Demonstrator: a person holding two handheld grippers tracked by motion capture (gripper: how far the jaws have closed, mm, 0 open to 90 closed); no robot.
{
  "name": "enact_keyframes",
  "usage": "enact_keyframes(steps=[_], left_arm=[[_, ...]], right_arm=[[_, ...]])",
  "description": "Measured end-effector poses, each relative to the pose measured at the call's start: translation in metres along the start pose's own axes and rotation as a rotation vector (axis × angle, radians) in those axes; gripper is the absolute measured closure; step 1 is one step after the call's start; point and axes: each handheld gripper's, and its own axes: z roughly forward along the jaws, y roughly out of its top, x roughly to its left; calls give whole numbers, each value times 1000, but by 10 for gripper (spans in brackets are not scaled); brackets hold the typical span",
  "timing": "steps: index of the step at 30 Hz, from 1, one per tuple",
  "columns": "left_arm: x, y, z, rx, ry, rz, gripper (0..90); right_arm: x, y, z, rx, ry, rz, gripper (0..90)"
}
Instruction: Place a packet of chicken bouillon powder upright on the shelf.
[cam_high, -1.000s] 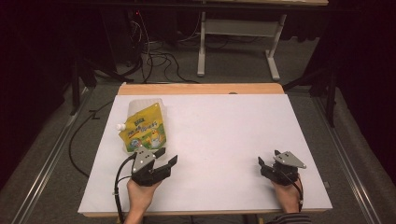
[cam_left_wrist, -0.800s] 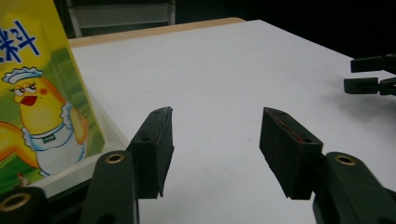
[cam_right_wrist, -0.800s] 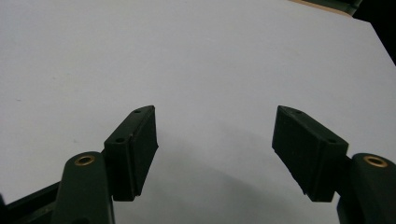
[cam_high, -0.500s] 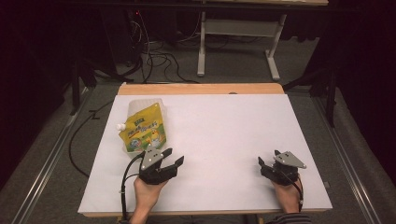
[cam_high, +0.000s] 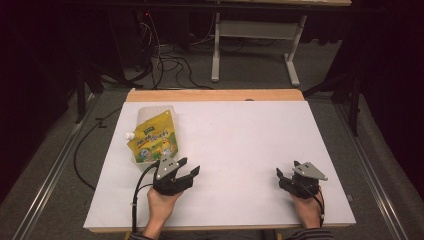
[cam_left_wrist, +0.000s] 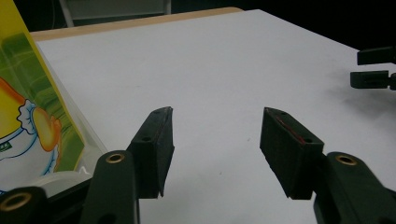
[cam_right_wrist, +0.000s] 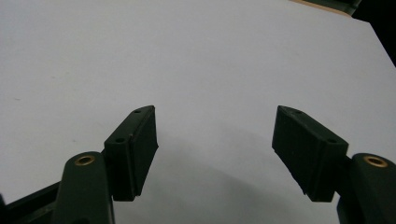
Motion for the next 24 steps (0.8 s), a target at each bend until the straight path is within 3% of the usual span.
enact_keyframes(steps=[24], left_arm=[[0,-4,24,39,23,3,447]], right_arm=[[0,0,0,-5,0,3,313]])
